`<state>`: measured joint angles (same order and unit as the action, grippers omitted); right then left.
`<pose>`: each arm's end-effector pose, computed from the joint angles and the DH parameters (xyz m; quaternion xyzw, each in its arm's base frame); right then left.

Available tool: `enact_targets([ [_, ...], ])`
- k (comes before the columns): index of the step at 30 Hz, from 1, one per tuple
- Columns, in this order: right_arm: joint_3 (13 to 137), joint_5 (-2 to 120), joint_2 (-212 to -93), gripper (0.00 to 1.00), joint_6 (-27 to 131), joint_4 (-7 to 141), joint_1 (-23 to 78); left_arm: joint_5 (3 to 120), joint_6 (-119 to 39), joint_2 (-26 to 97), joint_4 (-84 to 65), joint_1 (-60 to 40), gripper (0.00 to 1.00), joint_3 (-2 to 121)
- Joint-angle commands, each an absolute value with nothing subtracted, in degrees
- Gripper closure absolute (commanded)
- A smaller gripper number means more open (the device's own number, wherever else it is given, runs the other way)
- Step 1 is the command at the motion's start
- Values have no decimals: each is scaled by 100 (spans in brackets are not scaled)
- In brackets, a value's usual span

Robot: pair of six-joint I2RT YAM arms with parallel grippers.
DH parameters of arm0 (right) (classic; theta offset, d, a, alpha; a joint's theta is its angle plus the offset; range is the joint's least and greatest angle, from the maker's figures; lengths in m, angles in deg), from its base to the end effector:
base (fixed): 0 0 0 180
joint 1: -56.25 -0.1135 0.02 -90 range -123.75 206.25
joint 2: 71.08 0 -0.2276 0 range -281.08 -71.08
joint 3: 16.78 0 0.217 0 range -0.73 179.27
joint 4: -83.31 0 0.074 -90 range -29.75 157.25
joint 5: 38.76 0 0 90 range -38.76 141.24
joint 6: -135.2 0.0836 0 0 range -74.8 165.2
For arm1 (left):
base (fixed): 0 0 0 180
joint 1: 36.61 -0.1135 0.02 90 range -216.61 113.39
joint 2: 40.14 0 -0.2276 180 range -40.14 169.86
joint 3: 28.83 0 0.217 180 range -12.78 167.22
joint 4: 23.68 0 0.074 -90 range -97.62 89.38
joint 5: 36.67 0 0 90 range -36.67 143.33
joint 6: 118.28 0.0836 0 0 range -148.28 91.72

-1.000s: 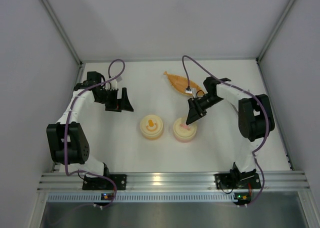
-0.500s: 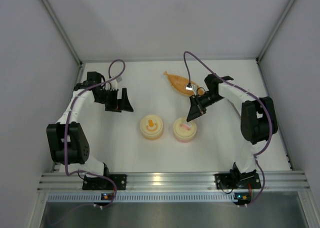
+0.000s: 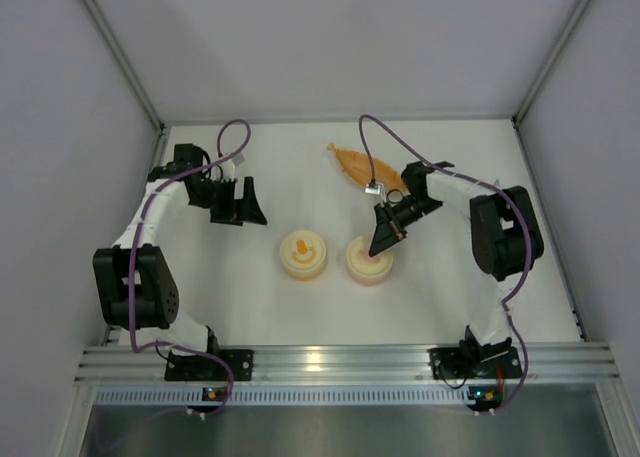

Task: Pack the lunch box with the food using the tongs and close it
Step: Adjust the box lid on the packing box.

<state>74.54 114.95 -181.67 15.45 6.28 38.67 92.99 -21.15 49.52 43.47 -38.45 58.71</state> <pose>0.2564 0.1599 0.1446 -0.3139 0.7884 0.5290 0.0095 0.2860 -0.0442 0.2037 0.1037 0.9216 -0.3194 0.1948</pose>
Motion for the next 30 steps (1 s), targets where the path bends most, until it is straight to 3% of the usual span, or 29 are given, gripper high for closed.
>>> enact_targets([
  [1,7398,11865,-18279,100,1242,617,3701,9499,-2020,5030,4335,-3889,2,6052],
  [19,6791,11065,-17726,99,2042,1848,3384,9341,-1783,4951,4388,-3889,2,5930],
  [24,7204,11276,-17287,84,1858,1410,3384,9332,-1466,4915,4336,-3889,2,5666],
  [30,7951,11102,-16716,63,2067,1153,3436,9446,-1325,5108,4423,-3837,11,5552],
])
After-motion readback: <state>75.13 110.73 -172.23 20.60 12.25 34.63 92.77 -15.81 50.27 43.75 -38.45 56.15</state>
